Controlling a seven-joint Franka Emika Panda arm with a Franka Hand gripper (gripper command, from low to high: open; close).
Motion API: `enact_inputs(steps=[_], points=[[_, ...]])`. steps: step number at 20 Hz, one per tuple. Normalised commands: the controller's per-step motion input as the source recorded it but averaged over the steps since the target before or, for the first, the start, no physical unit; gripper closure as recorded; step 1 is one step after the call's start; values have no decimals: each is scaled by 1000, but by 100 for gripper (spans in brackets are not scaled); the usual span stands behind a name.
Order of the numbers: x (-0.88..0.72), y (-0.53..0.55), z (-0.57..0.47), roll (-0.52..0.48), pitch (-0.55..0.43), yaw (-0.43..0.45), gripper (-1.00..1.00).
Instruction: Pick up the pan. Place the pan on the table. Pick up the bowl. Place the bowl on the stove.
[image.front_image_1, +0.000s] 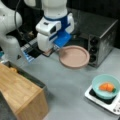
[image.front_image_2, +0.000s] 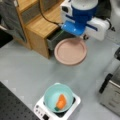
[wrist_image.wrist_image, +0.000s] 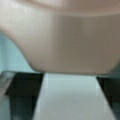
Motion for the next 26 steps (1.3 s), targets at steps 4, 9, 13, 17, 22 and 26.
enact_inputs(steps=[4,9,13,17,22,26], points=[[343,-88,295,0,189,-63,100],[427,-208,330,-24,242,-3,100],[517,-323,226,-38,246,89,100],[608,-442,154,-64,211,182,100],[559,-410,98,-90,156,201,100],[429,-287,71,-97,131,174,100]])
